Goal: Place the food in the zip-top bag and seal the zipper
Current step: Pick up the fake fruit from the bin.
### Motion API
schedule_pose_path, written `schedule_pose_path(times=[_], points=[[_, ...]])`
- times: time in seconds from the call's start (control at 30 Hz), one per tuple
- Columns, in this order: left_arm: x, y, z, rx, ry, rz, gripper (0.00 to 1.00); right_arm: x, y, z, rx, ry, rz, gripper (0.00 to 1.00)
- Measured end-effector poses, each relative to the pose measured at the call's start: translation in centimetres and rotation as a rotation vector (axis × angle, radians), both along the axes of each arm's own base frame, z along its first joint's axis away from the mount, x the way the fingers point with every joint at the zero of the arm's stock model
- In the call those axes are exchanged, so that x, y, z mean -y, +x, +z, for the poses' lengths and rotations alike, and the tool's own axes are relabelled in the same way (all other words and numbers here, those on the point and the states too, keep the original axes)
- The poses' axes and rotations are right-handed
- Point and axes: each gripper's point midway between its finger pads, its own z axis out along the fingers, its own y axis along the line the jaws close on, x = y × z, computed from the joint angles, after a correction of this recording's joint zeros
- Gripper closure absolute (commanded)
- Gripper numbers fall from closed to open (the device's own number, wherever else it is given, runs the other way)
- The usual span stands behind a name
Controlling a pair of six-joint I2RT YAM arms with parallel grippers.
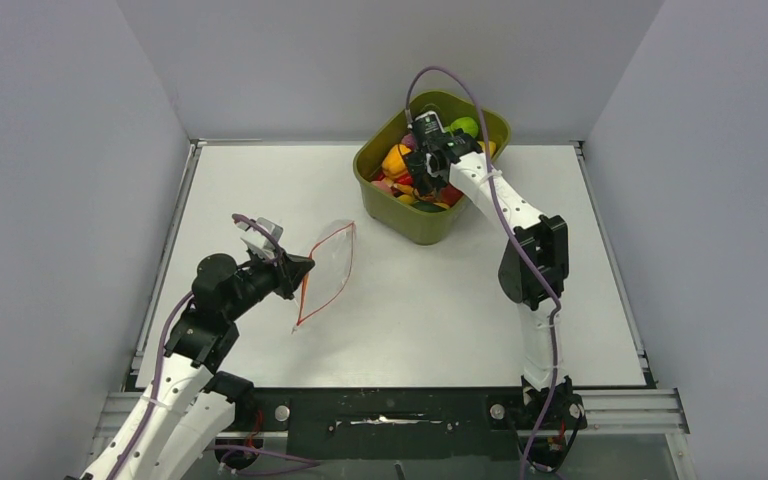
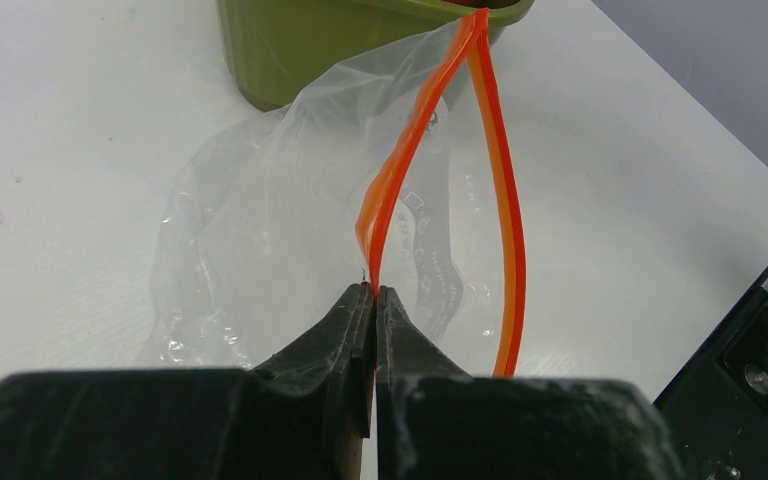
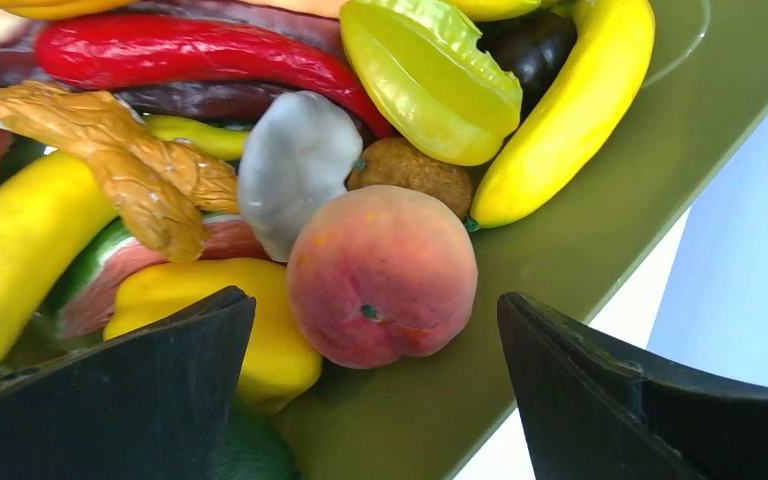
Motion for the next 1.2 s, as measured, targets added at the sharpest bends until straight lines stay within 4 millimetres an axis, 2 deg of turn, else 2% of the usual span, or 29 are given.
schedule_pose_path(times=[0.3,0.5,0.63,0.73,1.2], points=[[0.0,0.0,0.0,0.001,0.001,0.0,1.0,1.5,0.4,-0.6,-0.015,-0.037,-0.014,0.04],[0.0,0.0,0.0,0.002,0.003,0.001,1.0,1.6,0.6,-3.0,-0.059,-0.06,-0.011,0.08],[-0.1,0.1,0.0,0.004,0.007,0.003,1.0,1.6,0.9,-3.6,-0.062,-0.068,-0.011,0.22],[-0.1,0.1,0.0,0.006,0.008,0.003,1.0,1.8,1.1,-3.5,-0.06,-0.07,-0.011,0.29],[-0.3,0.1,0.0,0.015,0.016,0.008,1.0,2.1,0.8,-2.8,-0.025,-0.065,-0.015,0.45]])
